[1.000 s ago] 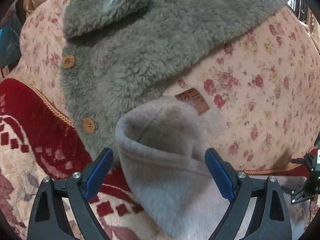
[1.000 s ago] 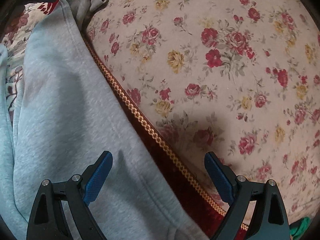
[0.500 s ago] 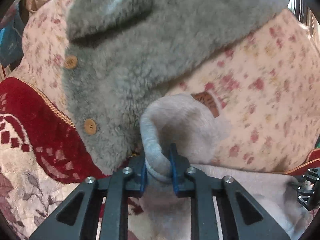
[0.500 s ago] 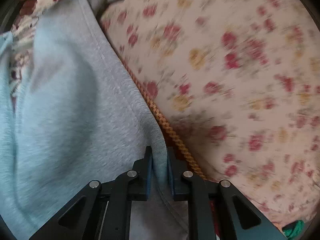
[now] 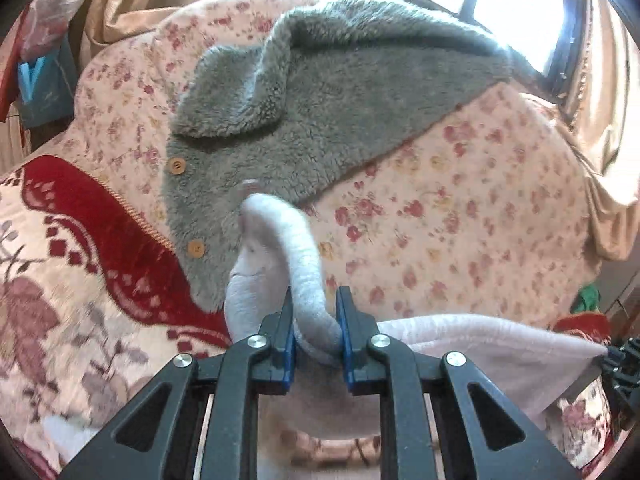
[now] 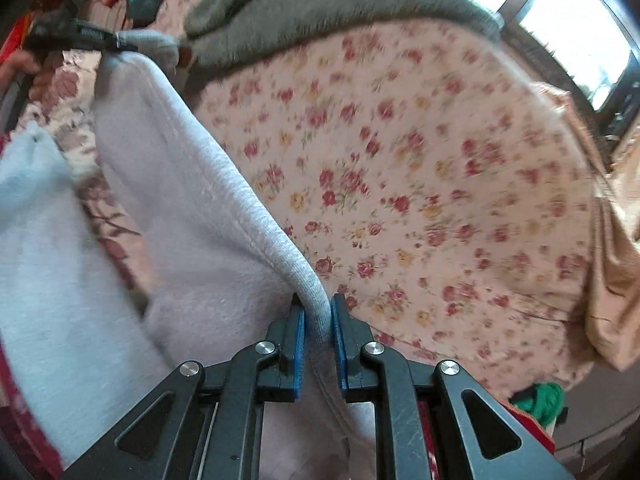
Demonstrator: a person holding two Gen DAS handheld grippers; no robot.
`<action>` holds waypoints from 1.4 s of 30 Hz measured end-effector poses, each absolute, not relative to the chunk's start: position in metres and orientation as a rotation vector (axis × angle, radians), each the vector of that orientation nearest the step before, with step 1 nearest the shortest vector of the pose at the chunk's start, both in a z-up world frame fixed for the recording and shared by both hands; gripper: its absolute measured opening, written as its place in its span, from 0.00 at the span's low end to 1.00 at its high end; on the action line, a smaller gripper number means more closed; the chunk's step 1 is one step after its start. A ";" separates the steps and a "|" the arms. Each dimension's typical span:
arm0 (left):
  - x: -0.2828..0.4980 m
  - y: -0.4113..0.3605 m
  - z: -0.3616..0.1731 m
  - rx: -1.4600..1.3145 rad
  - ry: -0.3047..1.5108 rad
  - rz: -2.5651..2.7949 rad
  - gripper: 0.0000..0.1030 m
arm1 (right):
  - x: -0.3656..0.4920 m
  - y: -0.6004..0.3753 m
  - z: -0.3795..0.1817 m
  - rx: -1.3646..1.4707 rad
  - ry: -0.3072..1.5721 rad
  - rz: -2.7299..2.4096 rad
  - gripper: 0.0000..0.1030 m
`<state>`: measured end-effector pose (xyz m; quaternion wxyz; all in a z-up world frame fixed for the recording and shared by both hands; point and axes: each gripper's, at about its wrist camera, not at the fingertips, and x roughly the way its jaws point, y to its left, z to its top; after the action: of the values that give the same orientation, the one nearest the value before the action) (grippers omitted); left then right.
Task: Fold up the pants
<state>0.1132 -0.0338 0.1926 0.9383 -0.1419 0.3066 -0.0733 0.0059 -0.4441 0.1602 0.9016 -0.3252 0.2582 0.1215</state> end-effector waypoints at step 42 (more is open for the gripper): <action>-0.103 0.085 0.046 -0.613 0.688 0.149 0.36 | -0.159 -0.424 -0.019 -0.423 0.730 0.432 0.16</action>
<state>-0.1034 0.0847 0.0464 0.8931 -0.2954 0.3317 0.0717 -0.1590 -0.4239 -0.0193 0.8897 -0.2038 0.3515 0.2080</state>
